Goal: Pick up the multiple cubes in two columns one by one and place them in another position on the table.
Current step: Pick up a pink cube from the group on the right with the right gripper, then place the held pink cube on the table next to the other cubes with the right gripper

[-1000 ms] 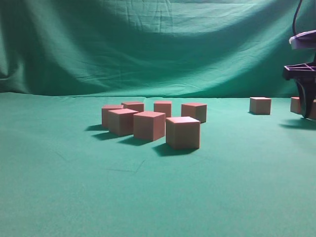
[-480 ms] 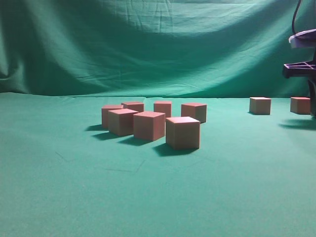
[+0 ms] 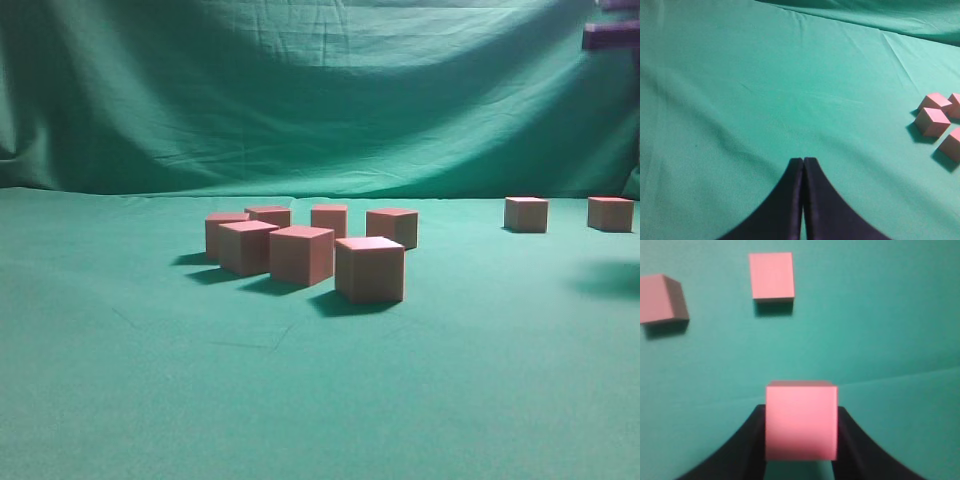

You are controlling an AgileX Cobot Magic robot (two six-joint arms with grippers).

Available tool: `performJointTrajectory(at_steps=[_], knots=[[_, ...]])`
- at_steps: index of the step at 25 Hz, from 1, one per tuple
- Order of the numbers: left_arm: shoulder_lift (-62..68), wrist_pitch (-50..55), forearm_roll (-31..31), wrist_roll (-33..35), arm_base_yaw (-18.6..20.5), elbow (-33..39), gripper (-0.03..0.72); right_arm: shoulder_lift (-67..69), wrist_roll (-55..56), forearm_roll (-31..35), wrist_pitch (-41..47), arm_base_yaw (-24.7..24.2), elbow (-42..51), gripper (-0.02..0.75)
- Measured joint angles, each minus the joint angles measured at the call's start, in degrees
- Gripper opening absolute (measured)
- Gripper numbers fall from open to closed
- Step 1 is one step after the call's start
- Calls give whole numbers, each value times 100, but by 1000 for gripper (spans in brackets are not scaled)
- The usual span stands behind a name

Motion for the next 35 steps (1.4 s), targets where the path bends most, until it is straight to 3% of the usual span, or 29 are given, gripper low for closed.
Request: performJointTrajectory(at_steps=[5,10,19,26,30,35], knots=[[0,0,0,0,0,0,0,-771,0,35,587,430,52,269],[0,0,0,0,0,0,0,-1585,60,74,592,1191,866,269],[0,0,0,0,0,0,0,-2525,89,356,204,2984,2597,269],[0,0,0,0,0,0,0,-2410,-132,392,-585,4346,2828,269],[0,0,0,0,0,0,0,-2031,-410,392,-958,4718,2828,269],[0,0,0,0,0,0,0,-1523,-634,392,-1126,4805,2815,269]])
